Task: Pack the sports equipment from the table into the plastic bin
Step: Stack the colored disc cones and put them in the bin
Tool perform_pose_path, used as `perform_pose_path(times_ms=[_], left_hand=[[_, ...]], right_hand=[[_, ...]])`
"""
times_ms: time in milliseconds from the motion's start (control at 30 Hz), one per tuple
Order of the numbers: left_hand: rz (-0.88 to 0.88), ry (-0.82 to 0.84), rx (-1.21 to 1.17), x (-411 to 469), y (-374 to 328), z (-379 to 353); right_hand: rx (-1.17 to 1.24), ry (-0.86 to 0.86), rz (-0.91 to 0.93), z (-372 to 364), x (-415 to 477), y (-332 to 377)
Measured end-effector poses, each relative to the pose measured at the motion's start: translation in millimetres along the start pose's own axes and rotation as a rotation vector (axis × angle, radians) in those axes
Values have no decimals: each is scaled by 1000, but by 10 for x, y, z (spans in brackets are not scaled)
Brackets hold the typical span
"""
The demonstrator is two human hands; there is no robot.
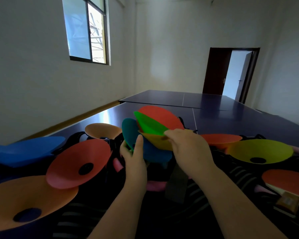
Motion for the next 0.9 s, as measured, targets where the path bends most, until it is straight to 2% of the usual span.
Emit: perform_pose_path(times_ms=[100, 267, 567, 800, 900], left_hand=[[191, 21, -149, 11, 81, -25], [296, 109, -345, -39, 52, -69], [293, 209, -511, -37, 4, -94], [295, 349, -430, -88, -38, -120], [286, 323, -375, -101, -35, -135]], right_hand=[[7, -10, 105, -20, -23, 208], [13, 61, 243, -43, -51, 418], [175, 248, 202, -22, -80, 404], [171, 245, 198, -126, -58, 341], [178, 289, 171, -143, -61, 313]])
Point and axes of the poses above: each hand's wrist, its own x-axis towards the middle knuckle, its own z-axis out of the back of the hand, y = z × x, the point moved 5 cm from there along x, towards the middle knuckle, and after that the axes turned 3 degrees about -x, right-handed, at the moved point
